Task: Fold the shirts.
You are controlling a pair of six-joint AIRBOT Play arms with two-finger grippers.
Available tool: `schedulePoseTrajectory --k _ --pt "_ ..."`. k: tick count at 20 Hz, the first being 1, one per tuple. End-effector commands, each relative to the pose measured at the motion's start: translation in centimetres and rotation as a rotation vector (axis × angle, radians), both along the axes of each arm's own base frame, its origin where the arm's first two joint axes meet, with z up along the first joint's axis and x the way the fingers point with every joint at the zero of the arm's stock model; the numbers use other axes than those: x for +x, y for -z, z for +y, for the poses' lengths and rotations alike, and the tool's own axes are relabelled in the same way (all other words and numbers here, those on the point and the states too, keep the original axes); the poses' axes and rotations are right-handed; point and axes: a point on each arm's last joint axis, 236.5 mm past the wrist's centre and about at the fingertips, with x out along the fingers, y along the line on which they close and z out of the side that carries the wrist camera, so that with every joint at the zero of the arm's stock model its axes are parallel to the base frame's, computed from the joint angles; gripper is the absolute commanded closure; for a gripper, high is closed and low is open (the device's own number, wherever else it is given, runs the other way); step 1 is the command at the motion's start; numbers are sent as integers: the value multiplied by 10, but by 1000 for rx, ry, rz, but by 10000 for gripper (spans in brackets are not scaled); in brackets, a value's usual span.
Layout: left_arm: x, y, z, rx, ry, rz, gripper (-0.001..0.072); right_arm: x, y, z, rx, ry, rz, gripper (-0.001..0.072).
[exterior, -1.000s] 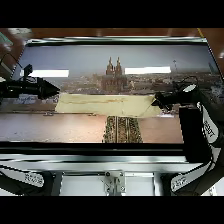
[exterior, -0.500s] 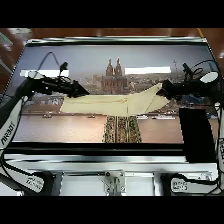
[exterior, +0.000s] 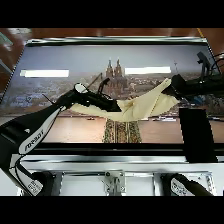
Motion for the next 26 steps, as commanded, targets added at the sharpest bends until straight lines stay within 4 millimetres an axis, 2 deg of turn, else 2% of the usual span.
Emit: schedulePoseTrajectory --k 1,5,7,9,11,13,15,18,19,20,23,25,26 --pt "-31 14 -50 -11 18 10 660 -41 -31 10 6 -21 10 650" --pt "-40 27 -83 -8 -75 40 664 -86 -61 17 -18 -44 -24 650" --pt "-45 26 -94 -32 -96 68 670 -95 -68 14 -42 -22 -46 650" --pt "-39 19 -89 -42 -90 48 670 -98 -69 10 -56 8 -43 650" --pt "-22 -1 -69 -66 -72 0 671 -97 -70 10 -55 10 -48 650" --pt "8 -24 -31 -44 -88 -80 671 -84 -74 6 -57 48 -93 650" --pt "41 -57 18 -25 -132 -168 671 -63 -80 2 -46 96 -153 650" --pt "87 -120 102 -34 -267 -286 671 -40 -68 2 -18 95 -134 650" --pt "101 -143 133 -40 -329 -328 671 -35 -59 9 -10 63 -112 650" --pt "112 -165 164 -44 -393 -370 671 -31 -49 19 -12 21 -93 650" --pt "125 -213 243 -40 -541 -462 671 -18 -21 78 -8 -141 -83 650" --pt "122 -230 278 -32 -586 -485 671 -2 -6 116 5 -181 -107 650" --pt "116 -233 289 -29 -587 -482 671 7 3 133 12 -186 -122 650"
